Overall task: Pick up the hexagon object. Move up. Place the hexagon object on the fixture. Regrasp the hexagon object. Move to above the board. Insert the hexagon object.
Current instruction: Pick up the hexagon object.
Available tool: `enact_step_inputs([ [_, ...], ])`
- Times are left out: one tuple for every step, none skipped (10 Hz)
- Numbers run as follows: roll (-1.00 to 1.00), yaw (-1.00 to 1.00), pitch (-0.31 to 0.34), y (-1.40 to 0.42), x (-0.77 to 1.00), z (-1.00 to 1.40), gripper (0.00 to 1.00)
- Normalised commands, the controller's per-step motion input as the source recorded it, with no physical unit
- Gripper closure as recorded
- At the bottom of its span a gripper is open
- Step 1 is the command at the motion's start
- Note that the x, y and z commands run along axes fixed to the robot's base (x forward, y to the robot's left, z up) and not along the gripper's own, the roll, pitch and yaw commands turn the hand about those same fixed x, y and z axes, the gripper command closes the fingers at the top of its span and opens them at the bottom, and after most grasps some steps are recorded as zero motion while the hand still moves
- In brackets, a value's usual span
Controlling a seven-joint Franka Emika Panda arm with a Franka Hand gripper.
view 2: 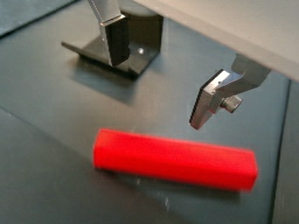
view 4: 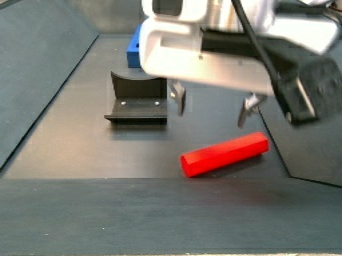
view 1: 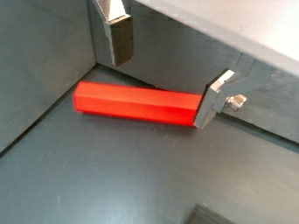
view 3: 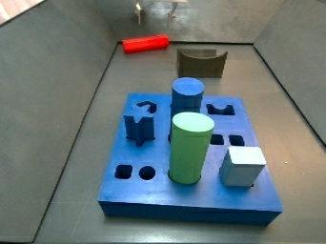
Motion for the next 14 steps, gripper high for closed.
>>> enact_step_inputs([
  [-0.32, -0.38, -0.334, 0.24, -0.2, -0.23, 0.0],
  [-0.27, -0.61, -0.333, 0.03, -0.14, -0.27, 0.0],
  [-0.23, -0.77, -0.327, 0.0, -0.07, -0.33, 0.0],
  [-0.22, -0.79, -0.326, 0.0, -0.03, -0.35, 0.0],
  [-0.21, -0.79, -0.309, 0.0, -0.08, -0.4, 0.0],
  [-0.2, -0.75, -0.307, 0.0, -0.07, -0.43, 0.0],
  [-0.18, -0.64, -0.307, 0.08, -0.03, -0.47, 0.0],
  [-0.25, -0.44, -0.34, 0.22, 0.05, -0.34, 0.0],
  [-0.27, -0.39, -0.341, 0.38, 0.31, -0.27, 0.0],
  [-0.25, -0.45, -0.296, 0.38, 0.45, -0.37, 0.0],
  [-0.26, -0.46, -0.306, 0.35, 0.47, -0.35, 0.0],
  [-0.3, -0.51, -0.309, 0.26, 0.43, -0.31, 0.0],
  [-0.31, -0.53, -0.311, 0.22, 0.41, -0.28, 0.0],
  [-0.32, -0.59, -0.301, 0.15, 0.34, -0.28, 0.0],
])
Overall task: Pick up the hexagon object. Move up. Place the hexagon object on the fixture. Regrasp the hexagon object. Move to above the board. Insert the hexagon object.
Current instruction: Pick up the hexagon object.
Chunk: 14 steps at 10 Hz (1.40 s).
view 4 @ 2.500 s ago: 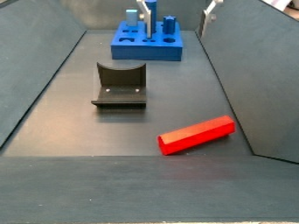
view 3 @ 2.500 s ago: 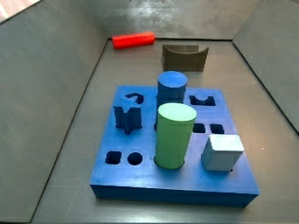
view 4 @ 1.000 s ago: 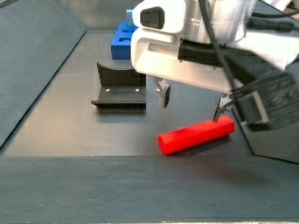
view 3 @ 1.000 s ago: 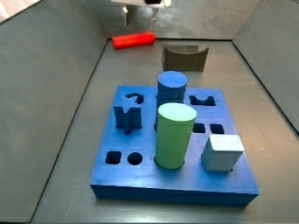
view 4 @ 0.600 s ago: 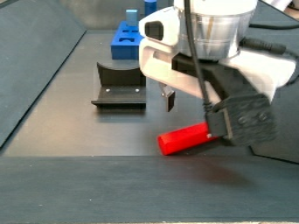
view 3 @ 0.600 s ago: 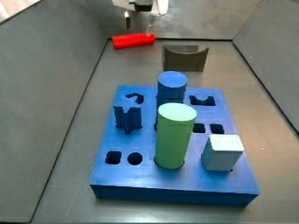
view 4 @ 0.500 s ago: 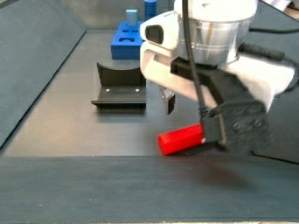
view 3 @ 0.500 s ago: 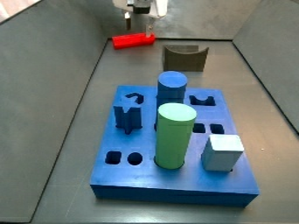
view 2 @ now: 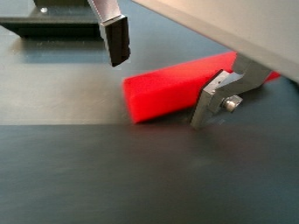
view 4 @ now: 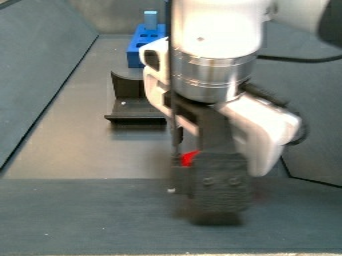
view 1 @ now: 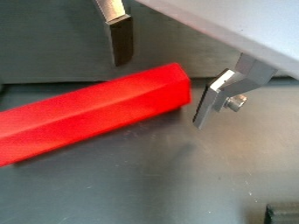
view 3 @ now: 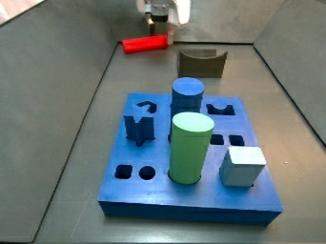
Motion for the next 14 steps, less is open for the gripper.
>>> enact_step_inputs([
  [-0.28, -0.68, -0.366, 0.0, 0.08, -0.23, 0.0],
  [-0.18, -0.35, -0.421, -0.16, -0.28, -0.35, 0.0],
  [-0.17, -0.29, -0.413, -0.2, -0.33, -0.36, 0.0],
  [-0.21, -0.27, -0.467, -0.3, -0.25, -0.24, 0.0],
  [-0.15, -0.08, -0.479, -0.39, -0.23, -0.24, 0.0],
  [-0.11, 0.0, -0.46, -0.31, -0.24, -0.3, 0.0],
  [-0.09, -0.03, -0.383, -0.04, -0.08, -0.48, 0.0],
  [-0.21, -0.09, -0.331, 0.09, 0.0, -0.4, 0.0],
  [-0.17, -0.06, -0.259, 0.11, 0.0, -0.27, 0.0],
  [-0.02, -0.01, 0.0, 0.01, 0.02, -0.01, 0.0],
  [0.0, 0.0, 0.0, 0.0, 0.0, 0.0, 0.0],
  [0.0, 0.0, 0.0, 0.0, 0.0, 0.0, 1.0],
  [0.0, 0.0, 0.0, 0.0, 0.0, 0.0, 1.0],
  [0.0, 0.0, 0.0, 0.0, 0.0, 0.0, 1.0],
])
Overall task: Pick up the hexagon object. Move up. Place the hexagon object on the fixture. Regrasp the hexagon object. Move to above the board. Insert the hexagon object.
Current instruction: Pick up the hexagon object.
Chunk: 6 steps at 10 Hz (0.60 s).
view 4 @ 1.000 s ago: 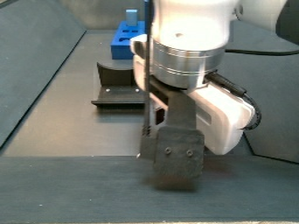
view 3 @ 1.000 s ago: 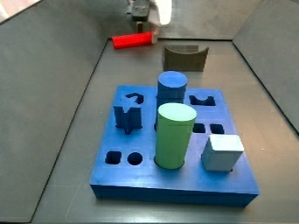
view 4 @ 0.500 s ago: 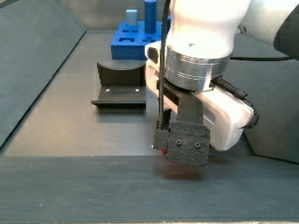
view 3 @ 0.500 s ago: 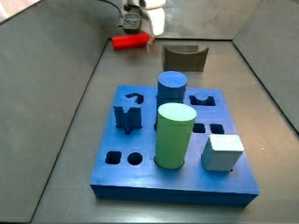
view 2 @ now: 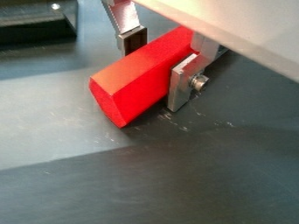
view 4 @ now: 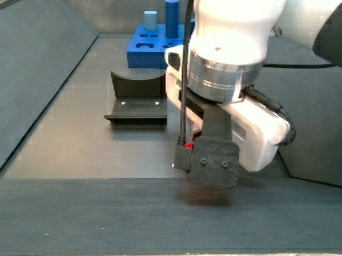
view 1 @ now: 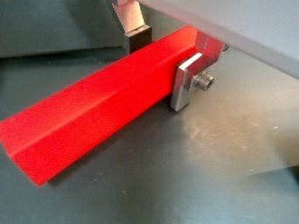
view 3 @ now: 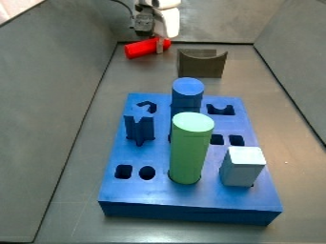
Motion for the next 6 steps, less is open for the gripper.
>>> enact_step_inputs([
  [0.0, 0.0, 0.0, 0.0, 0.0, 0.0, 1.0],
  [0.0, 0.0, 0.0, 0.0, 0.0, 0.0, 1.0],
  [0.0, 0.0, 0.0, 0.0, 0.0, 0.0, 1.0],
  [0.0, 0.0, 0.0, 0.0, 0.0, 0.0, 1.0],
  [0.0, 0.0, 0.0, 0.0, 0.0, 0.0, 1.0],
  [0.0, 0.0, 0.0, 0.0, 0.0, 0.0, 1.0],
])
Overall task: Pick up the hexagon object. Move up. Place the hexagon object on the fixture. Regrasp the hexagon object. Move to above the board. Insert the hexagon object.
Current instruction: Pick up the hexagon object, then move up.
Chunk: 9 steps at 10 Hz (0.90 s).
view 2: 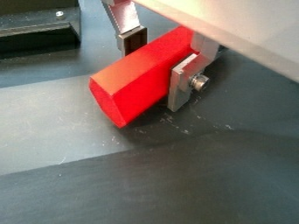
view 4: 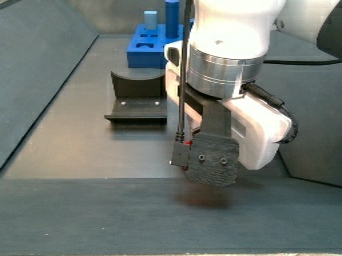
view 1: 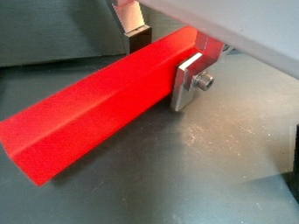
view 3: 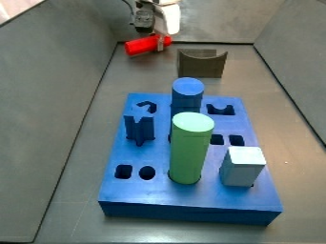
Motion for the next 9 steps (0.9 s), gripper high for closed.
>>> enact_step_inputs([
  [0.0, 0.0, 0.0, 0.0, 0.0, 0.0, 1.0],
  [0.0, 0.0, 0.0, 0.0, 0.0, 0.0, 1.0],
  [0.0, 0.0, 0.0, 0.0, 0.0, 0.83, 1.0],
  [0.0, -0.01, 0.01, 0.05, -0.03, 0.82, 1.0],
  [-0.01, -0.02, 0.044, 0.02, -0.05, 0.72, 1.0],
  [-0.01, -0.02, 0.067, 0.02, -0.03, 0.63, 1.0],
  [0.0, -0.02, 0.083, 0.02, -0.02, 0.52, 1.0],
  [0.02, -0.03, 0.092, 0.0, -0.02, 0.37, 1.0],
  [0.04, -0.02, 0.092, 0.0, -0.02, 0.25, 1.0],
])
